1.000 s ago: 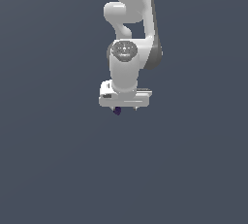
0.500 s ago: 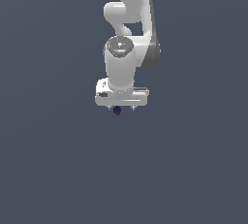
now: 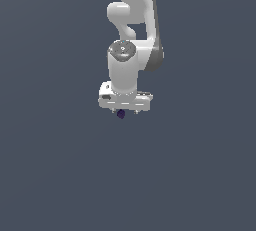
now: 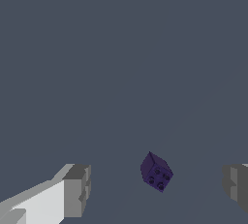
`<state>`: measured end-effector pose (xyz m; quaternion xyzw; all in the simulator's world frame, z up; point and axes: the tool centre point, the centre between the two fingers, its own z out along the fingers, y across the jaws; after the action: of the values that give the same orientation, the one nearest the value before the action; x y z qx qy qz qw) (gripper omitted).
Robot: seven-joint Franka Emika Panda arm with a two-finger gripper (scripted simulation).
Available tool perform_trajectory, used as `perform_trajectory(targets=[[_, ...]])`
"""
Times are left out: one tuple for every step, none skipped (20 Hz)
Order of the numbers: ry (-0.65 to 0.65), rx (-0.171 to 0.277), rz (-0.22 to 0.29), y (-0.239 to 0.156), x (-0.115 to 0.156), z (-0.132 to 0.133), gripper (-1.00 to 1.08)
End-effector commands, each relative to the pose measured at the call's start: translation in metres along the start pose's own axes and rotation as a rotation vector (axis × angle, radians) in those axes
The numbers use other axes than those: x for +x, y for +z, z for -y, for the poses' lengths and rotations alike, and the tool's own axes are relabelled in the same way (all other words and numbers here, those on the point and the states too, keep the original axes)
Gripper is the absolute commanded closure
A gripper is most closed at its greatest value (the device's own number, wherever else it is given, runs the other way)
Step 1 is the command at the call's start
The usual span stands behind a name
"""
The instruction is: Pick up the object and move it to a goal position.
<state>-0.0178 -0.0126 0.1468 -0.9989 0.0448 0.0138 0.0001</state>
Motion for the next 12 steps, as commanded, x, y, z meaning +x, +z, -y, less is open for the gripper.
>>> perform_trajectory(targets=[[0.041, 0.002, -0.001, 0.007, -0.004, -0.002, -0.92], [0.060, 0.003, -0.002, 0.010, -0.006, -0.002, -0.92], [0.082, 0.003, -0.003, 0.013, -0.009, -0.003, -0.92], [0.105, 0.004, -0.004, 0.017, -0.011, -0.004, -0.92], [0.130, 0.005, -0.005, 0.021, -0.014, -0.006, -0.92], [0.156, 0.006, -0.006, 0.025, -0.017, -0.007, -0.92], [0.185, 0.007, -0.007, 0.029, -0.020, -0.008, -0.92], [0.215, 0.007, -0.009, 0.033, -0.023, -0.010, -0.92], [0.246, 0.008, -0.010, 0.038, -0.027, -0.011, -0.92], [0.277, 0.009, -0.011, 0.042, -0.031, -0.013, -0.92], [0.307, 0.009, -0.013, 0.046, -0.034, -0.015, -0.92], [0.335, 0.009, -0.014, 0.050, -0.038, -0.016, -0.92]])
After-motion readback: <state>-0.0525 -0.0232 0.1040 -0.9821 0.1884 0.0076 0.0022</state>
